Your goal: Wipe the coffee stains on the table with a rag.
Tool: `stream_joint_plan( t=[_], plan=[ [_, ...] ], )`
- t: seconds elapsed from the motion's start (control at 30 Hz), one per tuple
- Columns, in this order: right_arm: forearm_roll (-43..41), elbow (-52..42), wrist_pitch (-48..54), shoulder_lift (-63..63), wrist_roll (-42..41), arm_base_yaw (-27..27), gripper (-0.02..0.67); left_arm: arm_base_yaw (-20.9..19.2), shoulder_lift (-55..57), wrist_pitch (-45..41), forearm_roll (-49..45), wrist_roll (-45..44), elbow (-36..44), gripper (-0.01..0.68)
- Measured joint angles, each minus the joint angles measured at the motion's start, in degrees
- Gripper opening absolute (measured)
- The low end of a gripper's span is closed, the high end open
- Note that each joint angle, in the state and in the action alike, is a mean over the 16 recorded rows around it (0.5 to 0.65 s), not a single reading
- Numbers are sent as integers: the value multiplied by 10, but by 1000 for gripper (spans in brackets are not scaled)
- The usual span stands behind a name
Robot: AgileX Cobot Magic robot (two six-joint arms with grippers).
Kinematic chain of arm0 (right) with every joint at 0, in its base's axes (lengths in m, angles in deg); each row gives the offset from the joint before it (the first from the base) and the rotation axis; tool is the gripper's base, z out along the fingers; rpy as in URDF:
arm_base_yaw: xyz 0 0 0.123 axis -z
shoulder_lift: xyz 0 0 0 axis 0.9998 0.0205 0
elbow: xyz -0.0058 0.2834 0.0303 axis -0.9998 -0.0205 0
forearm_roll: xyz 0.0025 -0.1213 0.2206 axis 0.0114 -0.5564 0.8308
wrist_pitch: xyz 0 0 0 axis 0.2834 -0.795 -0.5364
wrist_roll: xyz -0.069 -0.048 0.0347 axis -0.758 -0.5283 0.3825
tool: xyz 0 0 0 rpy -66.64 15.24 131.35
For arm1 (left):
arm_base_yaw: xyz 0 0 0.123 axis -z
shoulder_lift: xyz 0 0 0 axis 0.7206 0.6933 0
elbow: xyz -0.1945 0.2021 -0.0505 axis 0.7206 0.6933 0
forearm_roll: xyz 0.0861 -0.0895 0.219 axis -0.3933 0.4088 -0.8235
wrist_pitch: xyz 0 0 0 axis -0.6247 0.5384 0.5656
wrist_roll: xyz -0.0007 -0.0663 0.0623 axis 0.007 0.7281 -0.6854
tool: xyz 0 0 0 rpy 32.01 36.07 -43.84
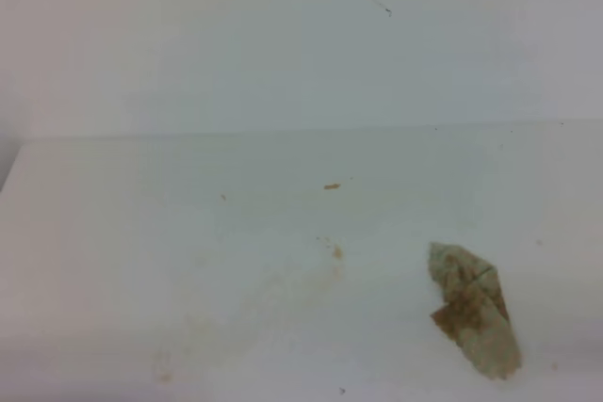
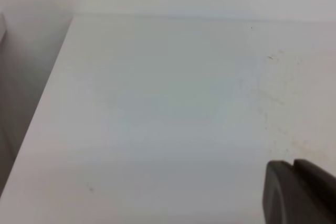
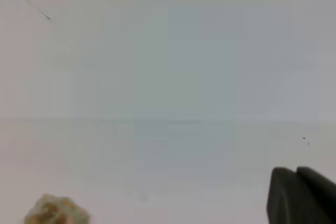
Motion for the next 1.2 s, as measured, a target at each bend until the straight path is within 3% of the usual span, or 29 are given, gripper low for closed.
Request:
stream_joint_plan(
  t=[0.47,1.2],
  plan=[
    [-20,-47,117,-67,1,53,1,0,0,0,0,0,0,-3],
    [-22,-47,119,-67,9,53,1,0,0,0,0,0,0,-2]
  ],
)
